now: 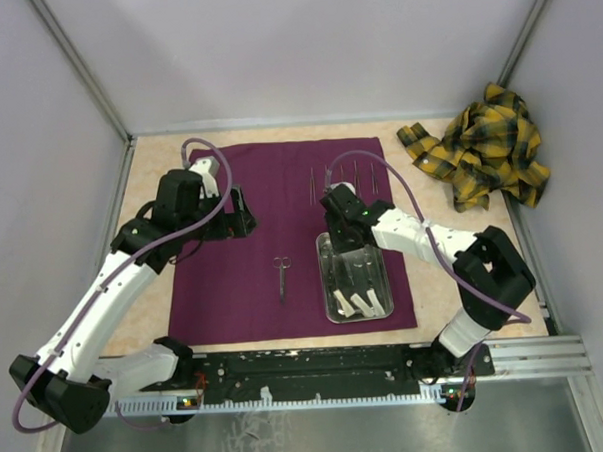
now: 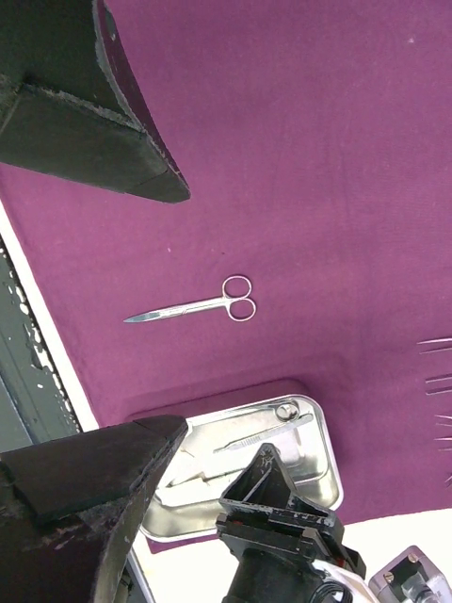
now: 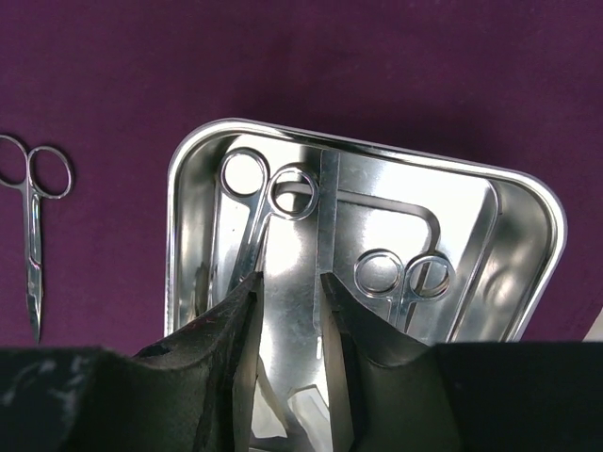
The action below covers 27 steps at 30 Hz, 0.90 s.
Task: Open and lay out the surgical kit
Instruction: Pick up the medical item from the container.
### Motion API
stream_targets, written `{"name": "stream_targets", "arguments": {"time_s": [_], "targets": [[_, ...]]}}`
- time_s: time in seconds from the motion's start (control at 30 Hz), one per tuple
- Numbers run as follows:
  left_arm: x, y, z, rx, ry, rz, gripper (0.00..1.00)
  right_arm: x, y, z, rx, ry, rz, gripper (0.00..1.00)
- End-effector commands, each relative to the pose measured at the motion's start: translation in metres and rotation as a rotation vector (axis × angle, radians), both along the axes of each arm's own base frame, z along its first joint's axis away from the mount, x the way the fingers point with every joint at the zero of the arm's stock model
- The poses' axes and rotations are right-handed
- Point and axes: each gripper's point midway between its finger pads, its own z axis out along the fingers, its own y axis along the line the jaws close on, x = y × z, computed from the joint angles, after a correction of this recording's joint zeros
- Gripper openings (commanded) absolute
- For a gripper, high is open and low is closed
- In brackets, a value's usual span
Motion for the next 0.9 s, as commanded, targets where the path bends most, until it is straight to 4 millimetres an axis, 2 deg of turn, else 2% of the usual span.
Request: {"name": "stream_targets", "arguments": {"time_s": [0.0, 0.17, 0.33, 0.6, 0.87], "targets": [[0.001, 0.005, 0.006, 0.001, -0.049, 0.003, 1.0, 0.018, 0.003, 0.02, 0.012, -0.069, -0.009, 0.31], [-0.002, 0.006, 0.003, 0.007, -0.045, -0.003, 1.0, 0.002, -0.004, 0.019, 0.026, -0.048, -0.002, 0.31], [-0.002, 0.004, -0.002, 0.006, -0.034, -0.013, 1.0, -0.023, -0.001, 0.013, 0.098, 0.005, 0.035, 0.31], [-0.001, 0.004, 0.004, 0.01, -0.041, -0.021, 1.0, -0.059, -0.014, 0.0, 0.11, 0.045, 0.054, 0.28], [-0.003, 0.005, 0.006, 0.005, -0.04, -0.015, 1.0, -0.085, -0.002, 0.006, 0.173, 0.046, 0.138, 0.26]]}}
